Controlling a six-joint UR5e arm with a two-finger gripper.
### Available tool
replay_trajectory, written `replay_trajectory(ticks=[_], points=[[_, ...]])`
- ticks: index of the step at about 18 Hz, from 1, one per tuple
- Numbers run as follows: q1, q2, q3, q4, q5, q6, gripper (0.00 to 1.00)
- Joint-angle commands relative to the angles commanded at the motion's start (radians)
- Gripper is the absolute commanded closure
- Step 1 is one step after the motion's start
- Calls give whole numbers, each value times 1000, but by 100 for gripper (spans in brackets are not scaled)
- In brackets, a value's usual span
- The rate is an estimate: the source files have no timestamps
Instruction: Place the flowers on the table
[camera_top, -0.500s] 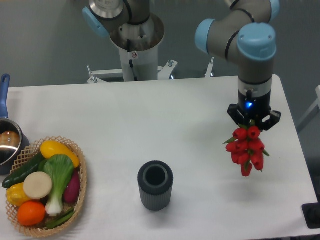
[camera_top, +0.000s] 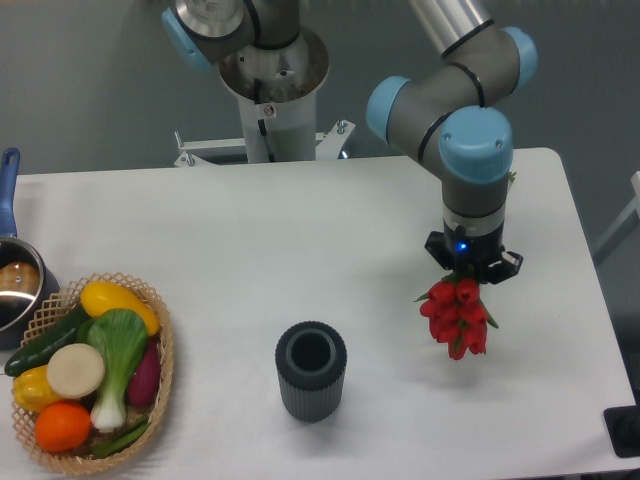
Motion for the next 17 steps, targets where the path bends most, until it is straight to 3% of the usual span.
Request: replay_trajectory(ticks=[2,3,4,9,13,17], points=[[-2,-6,-3,5,-6,0,36],[-2,-11,-3,11,-5,-5,10],[-3,-12,-3,24,-3,-14,0],[15,-9,-8,44,6,-41,0],[81,-6,-3,89,2,-35,0],[133,-9,15,91,-2,12,0]])
